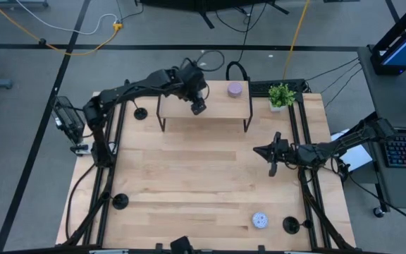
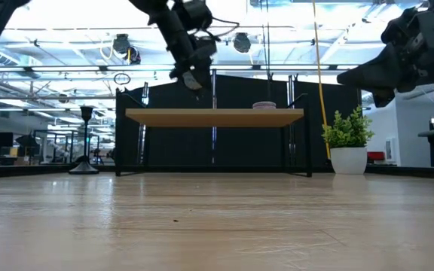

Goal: Pick & Place candle stick holders
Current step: Put the green scented candle on the shelf

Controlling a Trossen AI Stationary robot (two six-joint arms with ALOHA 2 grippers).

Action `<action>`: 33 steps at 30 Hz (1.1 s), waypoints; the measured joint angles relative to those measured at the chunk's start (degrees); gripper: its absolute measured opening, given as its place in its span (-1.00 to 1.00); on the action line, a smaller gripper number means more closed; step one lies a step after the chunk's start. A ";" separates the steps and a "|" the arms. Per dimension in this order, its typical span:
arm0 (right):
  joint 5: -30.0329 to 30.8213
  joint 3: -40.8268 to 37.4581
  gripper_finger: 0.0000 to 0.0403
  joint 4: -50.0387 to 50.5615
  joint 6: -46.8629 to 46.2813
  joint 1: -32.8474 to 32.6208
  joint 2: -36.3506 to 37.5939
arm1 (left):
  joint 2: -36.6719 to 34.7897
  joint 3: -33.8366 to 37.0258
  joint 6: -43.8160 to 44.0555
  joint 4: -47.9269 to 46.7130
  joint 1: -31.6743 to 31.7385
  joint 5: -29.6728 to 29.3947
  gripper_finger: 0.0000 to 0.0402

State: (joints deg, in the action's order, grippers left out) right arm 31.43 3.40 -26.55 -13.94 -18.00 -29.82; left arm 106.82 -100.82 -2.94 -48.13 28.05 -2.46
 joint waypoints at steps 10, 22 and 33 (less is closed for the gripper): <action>0.29 0.00 -1.00 0.00 0.05 0.00 0.02 | 4.93 -2.39 -0.21 0.69 -0.46 2.60 0.41; 0.29 0.00 -1.00 0.07 0.07 0.00 0.02 | 5.23 -6.48 -1.44 0.01 0.60 2.43 0.41; 0.29 0.00 -1.00 0.07 0.09 0.00 0.02 | 5.31 -5.86 -0.89 -0.69 1.56 2.33 0.41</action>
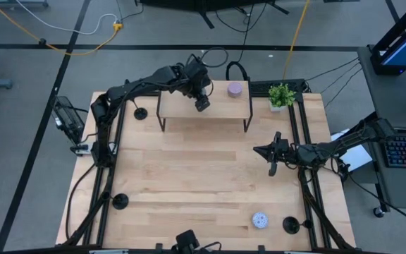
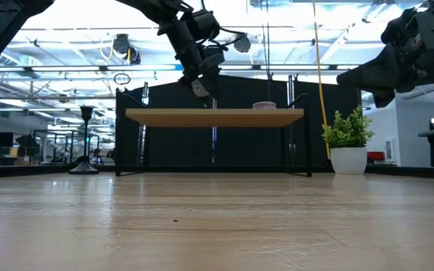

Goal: Pick & Place candle stick holders
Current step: Put the green scented candle on the shelf

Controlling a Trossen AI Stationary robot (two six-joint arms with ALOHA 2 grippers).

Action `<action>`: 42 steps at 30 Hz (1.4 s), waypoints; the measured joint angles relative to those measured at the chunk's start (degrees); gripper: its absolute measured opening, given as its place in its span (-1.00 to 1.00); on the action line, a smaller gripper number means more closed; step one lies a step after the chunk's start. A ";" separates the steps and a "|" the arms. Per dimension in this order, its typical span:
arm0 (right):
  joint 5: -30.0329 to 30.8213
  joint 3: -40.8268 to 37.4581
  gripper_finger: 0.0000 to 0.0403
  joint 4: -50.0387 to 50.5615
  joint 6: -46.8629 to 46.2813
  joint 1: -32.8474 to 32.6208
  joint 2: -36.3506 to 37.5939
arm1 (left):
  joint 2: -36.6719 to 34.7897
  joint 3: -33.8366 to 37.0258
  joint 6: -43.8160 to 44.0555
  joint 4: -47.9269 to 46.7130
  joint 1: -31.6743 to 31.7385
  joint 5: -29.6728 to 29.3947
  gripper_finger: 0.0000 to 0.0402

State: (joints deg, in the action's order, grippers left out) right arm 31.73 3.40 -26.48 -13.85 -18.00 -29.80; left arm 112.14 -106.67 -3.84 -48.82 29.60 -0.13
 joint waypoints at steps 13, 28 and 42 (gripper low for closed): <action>-0.02 0.00 -1.00 0.00 -0.02 0.00 0.00 | -0.01 0.07 -0.14 -10.60 0.95 0.00 0.41; -0.02 0.01 -1.00 -0.02 -0.41 0.01 0.00 | 0.75 0.07 1.55 -14.16 3.89 -0.57 0.41; -0.22 0.00 -1.00 -0.12 -0.59 0.02 0.02 | 1.84 0.07 1.57 -14.05 4.07 0.14 0.41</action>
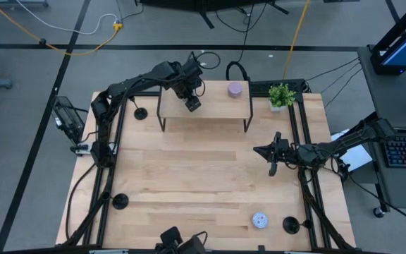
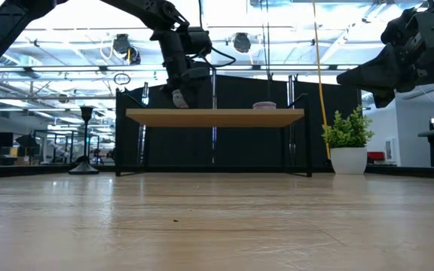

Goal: Pick & Place candle stick holders
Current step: Put the green scented candle on the shelf

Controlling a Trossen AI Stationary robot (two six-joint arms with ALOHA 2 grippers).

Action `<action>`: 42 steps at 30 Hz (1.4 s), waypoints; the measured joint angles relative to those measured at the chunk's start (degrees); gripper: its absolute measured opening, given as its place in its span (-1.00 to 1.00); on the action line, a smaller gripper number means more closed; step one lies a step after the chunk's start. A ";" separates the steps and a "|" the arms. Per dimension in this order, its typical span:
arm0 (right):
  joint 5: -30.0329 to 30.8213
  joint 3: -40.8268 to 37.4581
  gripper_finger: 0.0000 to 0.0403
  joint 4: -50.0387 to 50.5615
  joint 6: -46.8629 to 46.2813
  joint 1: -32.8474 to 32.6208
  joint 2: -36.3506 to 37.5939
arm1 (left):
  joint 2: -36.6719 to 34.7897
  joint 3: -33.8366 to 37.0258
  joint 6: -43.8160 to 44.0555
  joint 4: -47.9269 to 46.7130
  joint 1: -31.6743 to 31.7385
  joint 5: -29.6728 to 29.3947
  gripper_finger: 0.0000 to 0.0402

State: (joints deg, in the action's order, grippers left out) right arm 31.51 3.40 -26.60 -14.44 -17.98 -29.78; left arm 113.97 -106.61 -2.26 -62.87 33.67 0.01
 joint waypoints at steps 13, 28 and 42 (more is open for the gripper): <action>-0.02 0.00 -1.00 -0.01 -0.04 0.00 0.00 | 0.13 0.07 0.00 0.00 0.06 0.15 0.66; -0.02 0.00 -1.00 -0.03 -0.07 0.00 0.00 | 0.40 -11.50 -2.22 -5.83 0.43 -2.11 0.69; -0.02 0.00 -1.00 -0.12 0.11 0.00 -0.02 | 0.27 -18.67 -0.10 -27.35 0.70 -7.48 0.69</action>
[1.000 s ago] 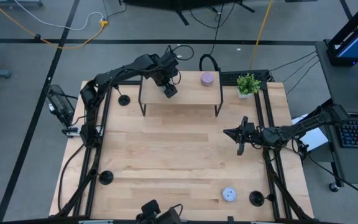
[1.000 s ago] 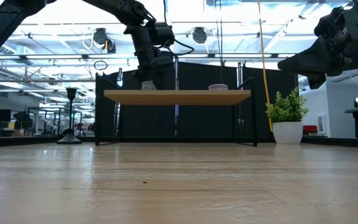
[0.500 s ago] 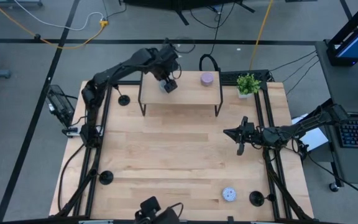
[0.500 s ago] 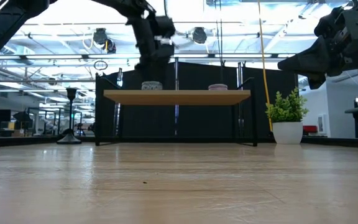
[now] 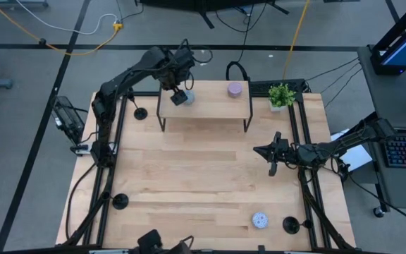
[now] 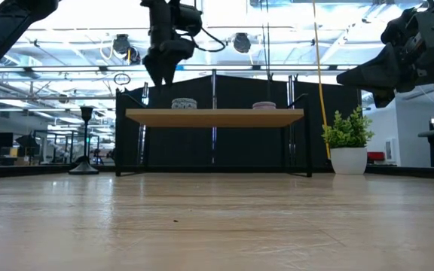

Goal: Pick & Place candle stick holders
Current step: Put the green scented candle on the shelf

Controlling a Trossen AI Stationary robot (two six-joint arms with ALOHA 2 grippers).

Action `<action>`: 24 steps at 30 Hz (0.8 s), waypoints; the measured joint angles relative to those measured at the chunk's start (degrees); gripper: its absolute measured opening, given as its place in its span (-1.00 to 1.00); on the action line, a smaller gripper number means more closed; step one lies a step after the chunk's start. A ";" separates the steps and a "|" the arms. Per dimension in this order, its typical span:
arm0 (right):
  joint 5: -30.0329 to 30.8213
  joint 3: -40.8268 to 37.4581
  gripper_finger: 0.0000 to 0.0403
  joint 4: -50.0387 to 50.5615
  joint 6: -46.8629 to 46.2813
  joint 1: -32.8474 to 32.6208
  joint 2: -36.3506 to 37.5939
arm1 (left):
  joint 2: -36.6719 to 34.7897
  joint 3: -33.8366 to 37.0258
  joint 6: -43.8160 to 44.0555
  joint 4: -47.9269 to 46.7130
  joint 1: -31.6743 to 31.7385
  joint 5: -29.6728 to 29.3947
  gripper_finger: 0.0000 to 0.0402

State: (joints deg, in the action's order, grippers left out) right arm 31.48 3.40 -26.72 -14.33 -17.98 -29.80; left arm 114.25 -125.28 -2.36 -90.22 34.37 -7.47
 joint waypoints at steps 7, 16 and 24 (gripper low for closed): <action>0.00 0.00 -1.00 -0.01 0.00 0.00 0.00 | 0.05 0.38 -0.06 0.21 0.72 -0.65 0.69; 0.00 0.00 -1.00 -0.04 0.02 0.00 0.00 | 0.03 7.79 -0.13 0.25 1.81 -1.75 0.37; 0.00 0.00 -1.00 -0.02 0.02 0.00 0.00 | 0.01 11.20 -0.07 2.49 1.64 -0.63 0.13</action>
State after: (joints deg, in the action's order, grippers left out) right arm 31.48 3.40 -26.74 -14.31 -17.98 -29.80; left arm 114.26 -114.08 -2.43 -87.73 36.01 -8.10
